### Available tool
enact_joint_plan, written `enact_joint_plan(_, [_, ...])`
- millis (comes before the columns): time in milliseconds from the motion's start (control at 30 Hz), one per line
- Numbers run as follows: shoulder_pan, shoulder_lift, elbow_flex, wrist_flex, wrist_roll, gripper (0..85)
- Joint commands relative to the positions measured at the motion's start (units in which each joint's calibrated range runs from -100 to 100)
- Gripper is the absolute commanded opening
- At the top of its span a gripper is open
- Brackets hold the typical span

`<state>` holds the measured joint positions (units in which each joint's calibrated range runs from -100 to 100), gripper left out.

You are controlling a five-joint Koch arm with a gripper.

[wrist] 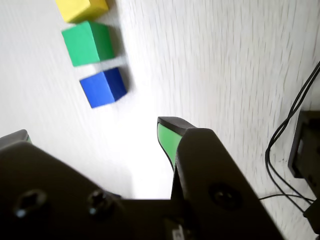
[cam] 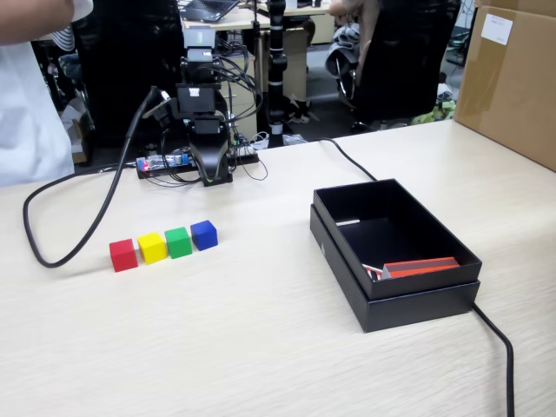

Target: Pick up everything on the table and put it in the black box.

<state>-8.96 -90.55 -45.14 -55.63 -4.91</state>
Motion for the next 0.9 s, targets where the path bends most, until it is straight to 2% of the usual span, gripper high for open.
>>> enact_joint_plan(0, [-3.76,5.7,8.6,-3.07,-4.88,48.8])
enact_joint_plan(267, [-15.04,30.71,20.12,-2.98,-18.07,48.8])
enact_joint_plan(400, [-16.36,42.07,28.55,-2.98,-19.49,48.5])
enact_joint_plan(867, [-14.75,81.54,50.76,-2.81,-18.17,47.9])
